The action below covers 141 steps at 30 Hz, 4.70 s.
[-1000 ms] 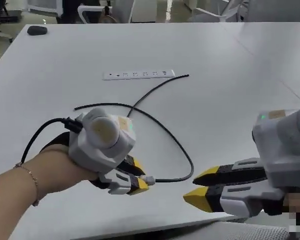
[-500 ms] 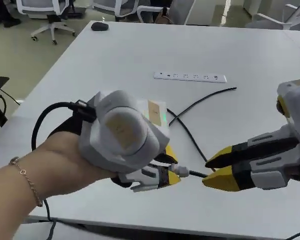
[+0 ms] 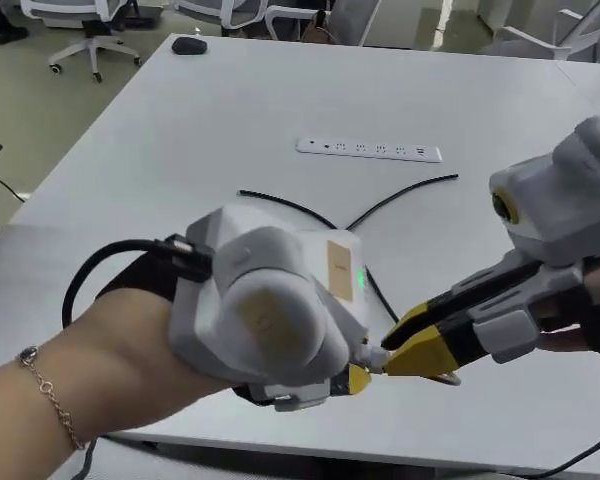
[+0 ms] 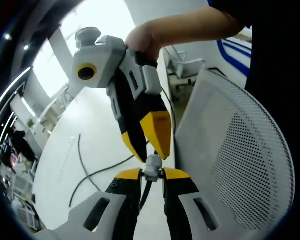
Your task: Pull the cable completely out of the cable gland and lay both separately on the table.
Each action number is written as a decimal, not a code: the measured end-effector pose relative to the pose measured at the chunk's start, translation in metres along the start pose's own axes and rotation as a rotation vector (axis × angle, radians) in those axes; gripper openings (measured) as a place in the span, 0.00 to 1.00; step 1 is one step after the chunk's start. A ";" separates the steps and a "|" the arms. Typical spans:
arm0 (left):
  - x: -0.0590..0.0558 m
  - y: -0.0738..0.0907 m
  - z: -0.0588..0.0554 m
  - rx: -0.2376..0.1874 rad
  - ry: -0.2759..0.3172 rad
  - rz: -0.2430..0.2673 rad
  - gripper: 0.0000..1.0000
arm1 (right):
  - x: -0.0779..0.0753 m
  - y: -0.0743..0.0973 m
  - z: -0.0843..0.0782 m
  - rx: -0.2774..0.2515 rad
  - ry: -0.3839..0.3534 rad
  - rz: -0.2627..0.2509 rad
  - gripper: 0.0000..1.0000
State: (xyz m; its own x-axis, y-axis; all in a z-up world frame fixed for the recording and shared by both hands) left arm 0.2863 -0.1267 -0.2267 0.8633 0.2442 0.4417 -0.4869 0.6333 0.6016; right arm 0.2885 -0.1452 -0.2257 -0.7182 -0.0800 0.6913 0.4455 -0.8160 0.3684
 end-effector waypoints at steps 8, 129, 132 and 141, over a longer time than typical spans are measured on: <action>-0.003 -0.003 0.002 0.001 -0.043 -0.012 0.17 | 0.001 -0.005 -0.001 0.015 0.023 -0.002 0.13; 0.017 0.003 -0.013 -0.006 0.076 0.130 0.17 | -0.014 -0.004 -0.004 0.186 0.511 -0.709 0.15; 0.016 0.003 -0.012 -0.016 -0.019 0.160 0.17 | -0.014 -0.005 -0.005 0.191 0.520 -0.729 0.13; 0.018 0.004 -0.021 0.003 -0.130 0.192 0.17 | -0.016 -0.001 -0.003 0.193 0.530 -0.755 0.04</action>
State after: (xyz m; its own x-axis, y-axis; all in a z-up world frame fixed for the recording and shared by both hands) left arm 0.3030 -0.1042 -0.2301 0.7306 0.2633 0.6300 -0.6412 0.5817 0.5004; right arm 0.2974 -0.1445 -0.2389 -0.9815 0.1429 -0.1277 -0.1904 -0.6529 0.7331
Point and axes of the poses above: the centre of the closed fingertips' face, and the gripper's own axes: y roughly backward along the fingers, x roughly to its left, z roughly out of its top, the point moved 2 cm from there along y, roughly backward along the fingers, and after that the axes turned 14 degrees about z, right-handed, at the moved point
